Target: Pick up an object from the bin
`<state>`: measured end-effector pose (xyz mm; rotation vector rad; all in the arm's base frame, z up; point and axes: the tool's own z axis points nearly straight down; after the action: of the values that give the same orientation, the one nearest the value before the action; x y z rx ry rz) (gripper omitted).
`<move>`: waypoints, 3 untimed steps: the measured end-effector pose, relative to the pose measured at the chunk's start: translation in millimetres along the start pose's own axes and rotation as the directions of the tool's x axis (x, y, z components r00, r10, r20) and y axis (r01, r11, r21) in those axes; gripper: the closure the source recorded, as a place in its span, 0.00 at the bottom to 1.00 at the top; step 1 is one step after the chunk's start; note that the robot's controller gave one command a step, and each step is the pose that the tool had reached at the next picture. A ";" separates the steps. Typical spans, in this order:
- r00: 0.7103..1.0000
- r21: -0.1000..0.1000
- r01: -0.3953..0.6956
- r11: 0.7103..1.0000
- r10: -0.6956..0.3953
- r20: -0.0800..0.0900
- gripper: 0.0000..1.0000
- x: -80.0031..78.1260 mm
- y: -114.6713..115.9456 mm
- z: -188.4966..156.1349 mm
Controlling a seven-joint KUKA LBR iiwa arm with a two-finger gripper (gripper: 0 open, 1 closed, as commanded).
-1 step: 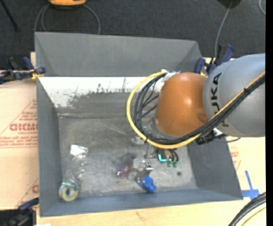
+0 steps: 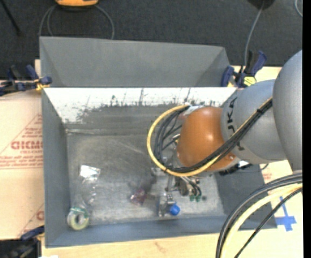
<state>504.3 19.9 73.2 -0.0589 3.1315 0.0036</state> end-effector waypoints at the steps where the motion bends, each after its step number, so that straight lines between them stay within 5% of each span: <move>1: 1.000 -0.001 -0.003 1.000 0.003 0.004 1.00 -1.4 0.4 -2.3; 2: 0.998 0.004 0.055 0.998 -0.055 0.002 1.00 0.4 -10.3 -149.0; 3: 0.999 0.002 0.054 0.999 -0.054 -0.006 0.00 1.9 -9.4 -144.3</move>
Offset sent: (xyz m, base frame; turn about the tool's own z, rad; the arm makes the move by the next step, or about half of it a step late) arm 0.0000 0.0000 0.0000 0.0000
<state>501.4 10.2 217.4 -0.1440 3.1351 0.0004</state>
